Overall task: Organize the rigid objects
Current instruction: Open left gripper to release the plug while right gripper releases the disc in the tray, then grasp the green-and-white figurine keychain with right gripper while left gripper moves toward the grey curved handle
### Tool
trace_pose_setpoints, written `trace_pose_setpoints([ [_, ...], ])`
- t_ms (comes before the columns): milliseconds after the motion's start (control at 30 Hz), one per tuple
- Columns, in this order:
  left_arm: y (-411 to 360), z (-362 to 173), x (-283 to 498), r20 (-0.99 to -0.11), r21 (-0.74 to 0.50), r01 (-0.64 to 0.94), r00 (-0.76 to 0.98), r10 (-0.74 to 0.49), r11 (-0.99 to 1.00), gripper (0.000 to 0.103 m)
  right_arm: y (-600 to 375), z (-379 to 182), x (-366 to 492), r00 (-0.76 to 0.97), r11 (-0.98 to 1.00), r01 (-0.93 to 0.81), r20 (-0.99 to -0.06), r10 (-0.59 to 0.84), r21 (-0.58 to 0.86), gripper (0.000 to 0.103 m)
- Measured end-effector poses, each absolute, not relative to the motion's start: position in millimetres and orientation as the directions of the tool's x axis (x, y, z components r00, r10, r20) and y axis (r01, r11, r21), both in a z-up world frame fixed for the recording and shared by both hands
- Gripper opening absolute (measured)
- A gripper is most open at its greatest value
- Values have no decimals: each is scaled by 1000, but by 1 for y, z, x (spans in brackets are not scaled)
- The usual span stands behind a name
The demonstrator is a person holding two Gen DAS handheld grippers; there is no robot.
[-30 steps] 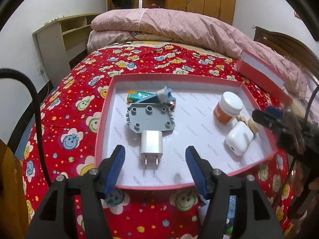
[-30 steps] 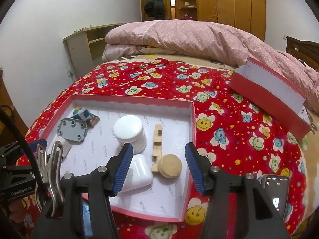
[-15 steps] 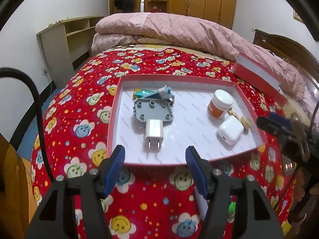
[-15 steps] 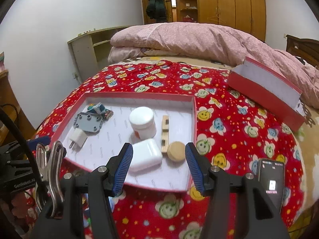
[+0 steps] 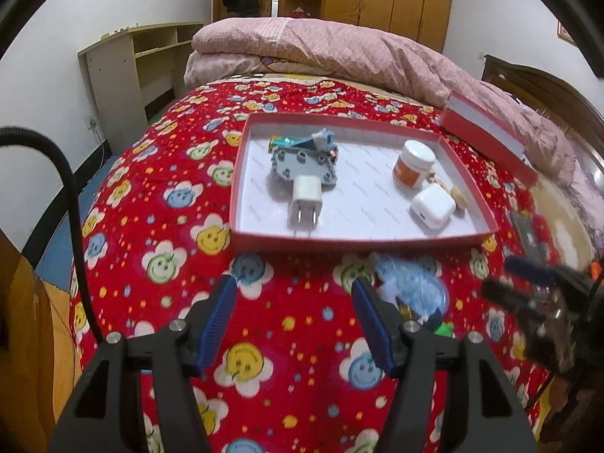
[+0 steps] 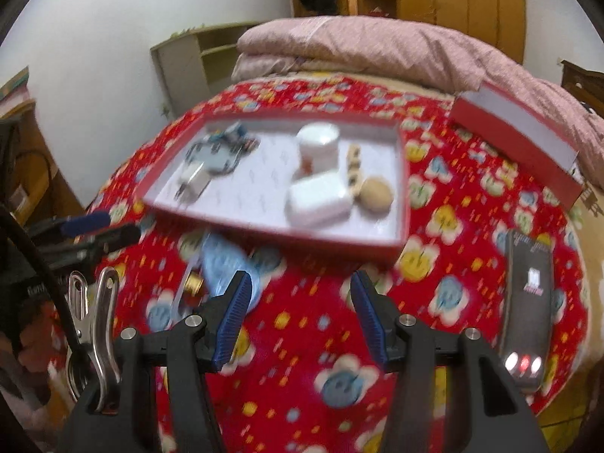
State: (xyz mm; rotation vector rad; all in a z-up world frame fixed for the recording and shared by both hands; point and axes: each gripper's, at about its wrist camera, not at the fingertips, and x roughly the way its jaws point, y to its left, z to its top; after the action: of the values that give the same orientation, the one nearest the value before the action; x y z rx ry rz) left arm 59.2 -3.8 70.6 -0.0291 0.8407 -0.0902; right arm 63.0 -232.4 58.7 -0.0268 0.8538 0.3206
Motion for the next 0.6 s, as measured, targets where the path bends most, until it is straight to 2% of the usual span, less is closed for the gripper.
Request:
trace_pose_setpoints([
  [167,1,66,46,-745,-58,71,661,-91,996,67,-222,41,46,578,944,-311,-767,277,107,55],
  [333,9,59,38,-752,-71,61,653,-93,996,67,-215,29,39,545,934,-329,-778,311,143,44],
  [600,16,53,34,-756,-79,58,647,-98,995,67,-199,29,32,550,919,-382,-773,316,104,38],
])
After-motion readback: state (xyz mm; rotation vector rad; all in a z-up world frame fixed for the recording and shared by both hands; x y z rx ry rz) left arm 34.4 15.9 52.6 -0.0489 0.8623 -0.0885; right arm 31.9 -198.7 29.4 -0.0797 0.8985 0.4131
